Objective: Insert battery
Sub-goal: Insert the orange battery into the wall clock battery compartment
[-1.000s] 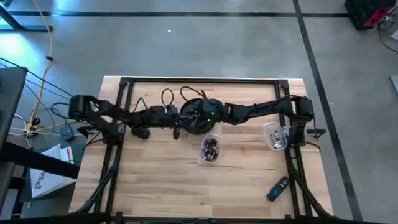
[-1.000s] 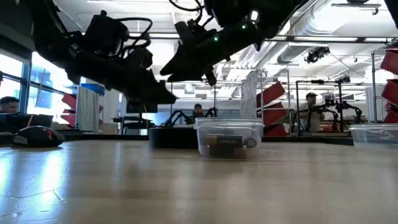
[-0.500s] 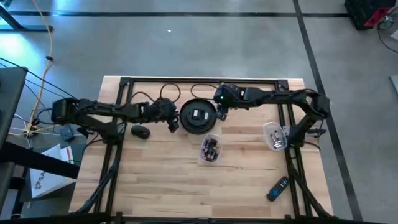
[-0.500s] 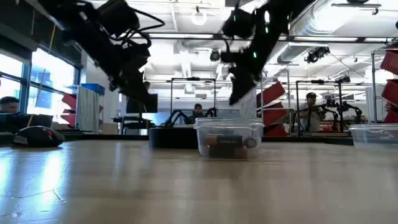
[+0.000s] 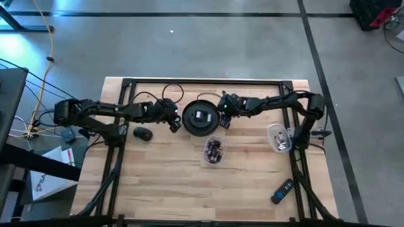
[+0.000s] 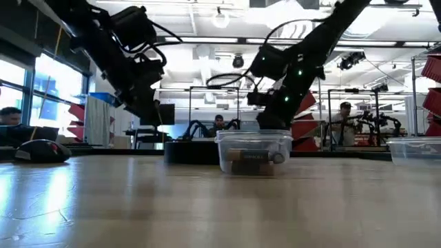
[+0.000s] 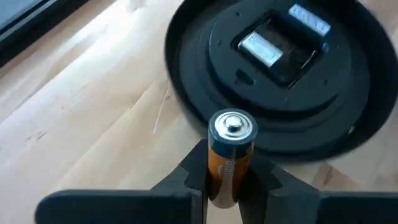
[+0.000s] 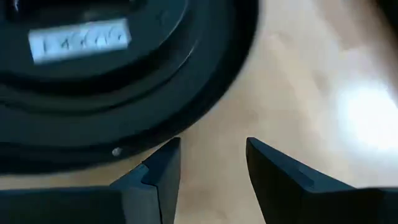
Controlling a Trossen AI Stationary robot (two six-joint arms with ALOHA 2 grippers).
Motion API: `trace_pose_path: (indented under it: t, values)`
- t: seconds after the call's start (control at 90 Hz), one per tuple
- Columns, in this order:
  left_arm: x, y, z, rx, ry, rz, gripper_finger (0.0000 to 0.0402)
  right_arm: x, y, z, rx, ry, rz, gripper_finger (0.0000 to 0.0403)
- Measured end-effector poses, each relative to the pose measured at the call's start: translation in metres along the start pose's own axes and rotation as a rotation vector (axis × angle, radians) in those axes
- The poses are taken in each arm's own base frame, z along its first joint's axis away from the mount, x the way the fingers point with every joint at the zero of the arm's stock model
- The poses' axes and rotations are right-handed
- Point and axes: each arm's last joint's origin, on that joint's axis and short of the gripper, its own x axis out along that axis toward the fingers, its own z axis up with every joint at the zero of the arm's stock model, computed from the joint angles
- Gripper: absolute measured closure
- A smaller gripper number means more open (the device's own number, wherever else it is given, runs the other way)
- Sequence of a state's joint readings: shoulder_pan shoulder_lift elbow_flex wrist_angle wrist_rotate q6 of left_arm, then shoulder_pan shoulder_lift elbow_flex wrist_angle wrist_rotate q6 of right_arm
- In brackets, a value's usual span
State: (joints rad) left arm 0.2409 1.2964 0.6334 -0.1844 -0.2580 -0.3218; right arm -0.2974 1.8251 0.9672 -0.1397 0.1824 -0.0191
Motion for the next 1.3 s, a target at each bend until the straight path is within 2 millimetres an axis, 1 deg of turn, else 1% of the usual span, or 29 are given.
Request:
trace_pose_path:
  t: [0.111, 0.233, 0.333, 0.422, 0.5, 0.622, 0.711, 0.8, 0.889, 0.989, 1.1, 1.189, 1.3]
  values:
    - [0.0, -0.001, 0.001, -0.011, -0.006, -0.026, 0.0372, 0.001, 0.022, 0.008, 0.0, -0.102, 0.05, 0.0254]
    - [0.0, -0.002, 0.001, -0.013, 0.006, -0.065, 0.0372, -0.005, 0.045, 0.017, 0.003, -0.213, 0.149, 0.0254]
    - [0.002, -0.005, -0.001, -0.01, 0.043, -0.137, 0.0372, -0.011, 0.054, 0.023, -0.008, -0.283, 0.187, 0.0254]
    - [0.003, -0.007, -0.002, -0.011, 0.069, -0.199, 0.0372, -0.016, 0.054, 0.026, -0.005, -0.306, 0.181, 0.0254]
    - [0.005, -0.008, -0.003, -0.025, 0.088, -0.211, 0.0372, -0.016, 0.045, 0.026, -0.003, -0.292, 0.095, 0.0254]
    - [0.01, -0.009, -0.003, -0.028, 0.122, -0.196, 0.0371, -0.009, 0.025, 0.022, -0.006, -0.231, -0.037, 0.0254]
    - [0.015, -0.011, 0.0, -0.025, 0.137, -0.197, 0.0372, 0.001, 0.013, 0.019, -0.014, -0.205, -0.056, 0.0254]
    - [0.021, -0.015, 0.004, -0.009, 0.156, -0.22, 0.0371, 0.01, 0.008, 0.02, -0.039, -0.233, -0.058, 0.0254]
    - [0.026, -0.019, 0.01, 0.0, 0.175, -0.239, 0.0371, 0.02, 0.011, 0.021, -0.054, -0.276, -0.041, 0.0254]
    - [0.03, -0.021, 0.012, 0.006, 0.241, -0.217, 0.0371, 0.027, 0.021, 0.019, -0.058, -0.295, 0.017, 0.0254]
    - [0.033, -0.021, 0.015, 0.008, 0.313, -0.191, 0.0371, 0.023, 0.036, 0.025, -0.055, -0.377, 0.104, 0.0253]
    - [0.035, -0.021, 0.019, -0.004, 0.366, -0.202, 0.0371, 0.019, 0.046, 0.029, -0.058, -0.423, 0.161, 0.0253]
    - [0.034, -0.018, 0.02, -0.032, 0.448, -0.205, 0.0371, 0.016, 0.052, 0.032, -0.056, -0.462, 0.183, 0.0253]
